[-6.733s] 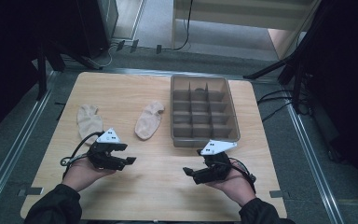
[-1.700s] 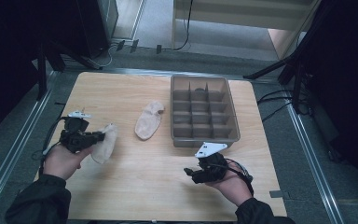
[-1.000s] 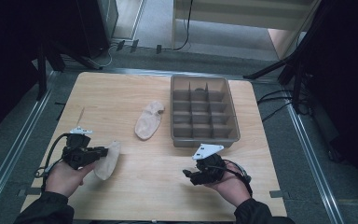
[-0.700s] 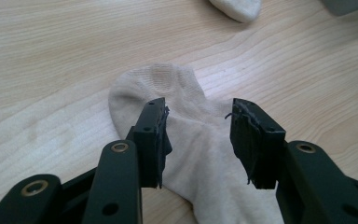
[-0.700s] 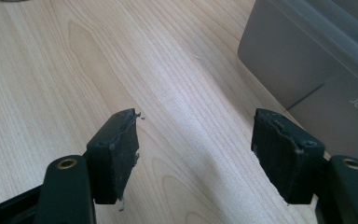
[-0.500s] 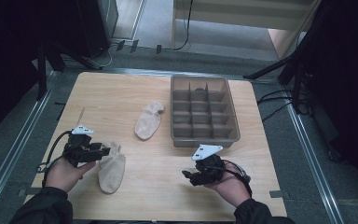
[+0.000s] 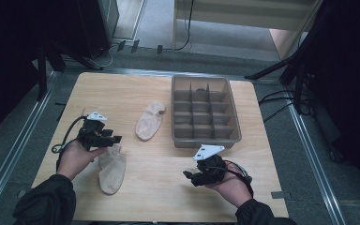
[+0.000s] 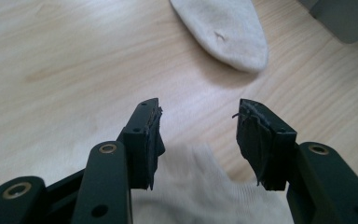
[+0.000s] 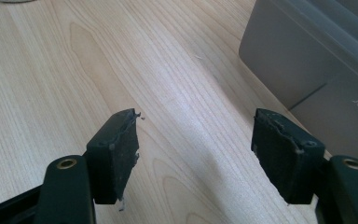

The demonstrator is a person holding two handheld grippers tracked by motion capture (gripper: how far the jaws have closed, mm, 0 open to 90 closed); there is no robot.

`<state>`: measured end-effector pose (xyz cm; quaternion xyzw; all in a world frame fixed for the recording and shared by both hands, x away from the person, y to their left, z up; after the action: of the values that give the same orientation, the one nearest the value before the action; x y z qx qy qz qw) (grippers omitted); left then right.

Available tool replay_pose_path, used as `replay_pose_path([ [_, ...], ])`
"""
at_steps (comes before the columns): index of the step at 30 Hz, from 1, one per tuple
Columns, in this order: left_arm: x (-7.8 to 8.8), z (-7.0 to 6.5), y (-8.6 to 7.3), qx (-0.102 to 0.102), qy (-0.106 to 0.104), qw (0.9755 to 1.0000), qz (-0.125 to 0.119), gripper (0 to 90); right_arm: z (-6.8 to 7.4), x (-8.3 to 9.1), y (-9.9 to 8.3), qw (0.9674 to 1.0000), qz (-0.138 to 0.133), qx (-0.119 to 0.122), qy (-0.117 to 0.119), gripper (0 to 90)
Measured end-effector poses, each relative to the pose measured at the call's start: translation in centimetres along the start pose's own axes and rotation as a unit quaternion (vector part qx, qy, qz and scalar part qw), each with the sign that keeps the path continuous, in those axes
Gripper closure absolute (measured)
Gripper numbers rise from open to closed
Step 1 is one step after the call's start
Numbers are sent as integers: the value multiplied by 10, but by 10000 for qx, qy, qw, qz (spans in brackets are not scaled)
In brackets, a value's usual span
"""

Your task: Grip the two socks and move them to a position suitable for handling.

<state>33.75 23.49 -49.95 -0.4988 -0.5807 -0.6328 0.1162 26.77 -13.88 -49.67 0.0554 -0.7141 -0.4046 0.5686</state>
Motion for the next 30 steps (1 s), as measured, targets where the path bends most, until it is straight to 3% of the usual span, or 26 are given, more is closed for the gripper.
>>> replay_pose_path([
  [4, -15, 3, 14, -100, -166, 9998, -20, 453, 0, 0, 0, 10000, 4, 0, -6, 316],
  [7, -26, 7, 24, -152, -75, 9998, 52, 446, 1, 0, -1, 10000, 25, -12, -5, 316],
  [12, -38, 13, 42, -277, 8, 9996, -72, 455, 0, 0, -1, 10000, 13, 9, 11, 316],
  [14, -43, 14, 51, -367, -49, 9993, -78, 456, 0, 0, -1, 10000, 19, 0, 11, 316],
  [21, -66, 6, 73, -747, -120, 9971, 38, 465, 1, 0, -1, 10000, 28, 2, 24, 316],
  [26, -87, -3, 81, -890, -159, 9957, 224, 466, 1, 0, -2, 10000, 40, 19, 33, 317],
  [30, -102, -12, 85, -947, -153, 9952, 182, 466, 2, 0, -2, 10000, 33, 40, 35, 316],
])
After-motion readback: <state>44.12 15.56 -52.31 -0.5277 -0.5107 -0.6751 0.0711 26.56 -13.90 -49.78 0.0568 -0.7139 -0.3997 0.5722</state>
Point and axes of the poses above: each handheld gripper's, and its own axes: x roughly backward along the jaws, y roughly out of its top, z roughly to its left, the point moved 1 cm from there along -x, roughly forward along the jaws, and after that the axes turned 1 degree about x, right-handed, at the moved point
